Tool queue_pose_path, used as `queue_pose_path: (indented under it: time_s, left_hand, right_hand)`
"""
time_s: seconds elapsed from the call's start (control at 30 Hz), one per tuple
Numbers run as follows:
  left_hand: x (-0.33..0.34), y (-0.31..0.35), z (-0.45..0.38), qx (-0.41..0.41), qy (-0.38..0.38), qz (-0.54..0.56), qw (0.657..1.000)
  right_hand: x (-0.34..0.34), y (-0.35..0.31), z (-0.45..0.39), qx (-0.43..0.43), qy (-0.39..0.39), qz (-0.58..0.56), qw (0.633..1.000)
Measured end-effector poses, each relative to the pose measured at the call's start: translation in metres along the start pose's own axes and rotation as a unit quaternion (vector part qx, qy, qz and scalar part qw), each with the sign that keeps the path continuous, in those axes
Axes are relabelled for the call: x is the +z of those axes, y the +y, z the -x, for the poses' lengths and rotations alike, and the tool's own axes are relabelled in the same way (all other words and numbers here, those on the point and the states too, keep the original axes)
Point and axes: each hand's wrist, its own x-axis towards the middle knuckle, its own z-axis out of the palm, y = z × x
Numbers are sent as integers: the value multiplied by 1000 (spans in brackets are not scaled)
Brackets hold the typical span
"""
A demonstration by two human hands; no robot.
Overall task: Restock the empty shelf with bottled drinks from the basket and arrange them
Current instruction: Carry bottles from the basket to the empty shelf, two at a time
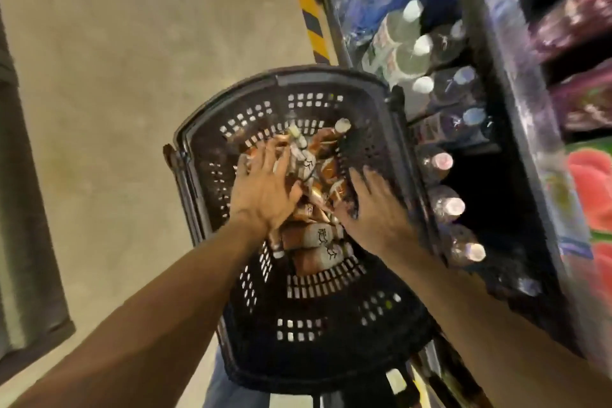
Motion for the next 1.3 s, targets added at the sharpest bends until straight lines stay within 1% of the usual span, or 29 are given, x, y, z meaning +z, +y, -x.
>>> queue_pose_path:
  time_s: [0.13,0.23,0.3,0.43,0.53,0.6,0.67,0.77,0.87,0.97,1.03,1.13,1.23,1.3]
  left_hand:
    - [63,-7,-45,-26,-28,1,999]
    - [99,-9,-69,-36,-35,10,999]
    - [117,-10,-80,-32,-7,-25,999]
    - [132,-10,-99,-32,80,-76,993]
    - [140,-10,-108,-26,101,-102,989]
    - [144,-7,-109,-37,106,-99,989]
    - [143,-3,-109,-43,106,-76,990]
    - [139,0,-105,-33,88,-19,995]
    - [137,-2,-101,-9,66,-18,998]
    - [133,-9,-101,-5,50,30,998]
    - [128,-15,-98,-12,67,93,993]
    - [113,-13,-86,-20,106,189,976]
    - [89,-2,-77,-24,125,238,963]
    - [66,6,-70,-35,146,285,947]
  right_hand:
    - [74,20,-43,12,-5,-18,1000]
    - [122,33,-70,5,13,-11,1000]
    - [147,39,-83,-4,37,-6,999]
    - [180,44,-101,0,93,11,996]
    - [188,42,-109,13,105,42,994]
    - [187,40,-112,15,120,36,992]
    - [181,38,-112,14,118,1,993]
    - [168,36,-109,20,100,-81,991]
    - [151,30,-101,49,73,-172,981]
    - [136,24,-95,70,57,-223,971]
    - [125,20,-92,80,48,-242,966]
    - [106,16,-86,95,44,-275,956]
    - [81,8,-74,97,69,-293,949]
    - [60,1,-63,95,82,-299,946]
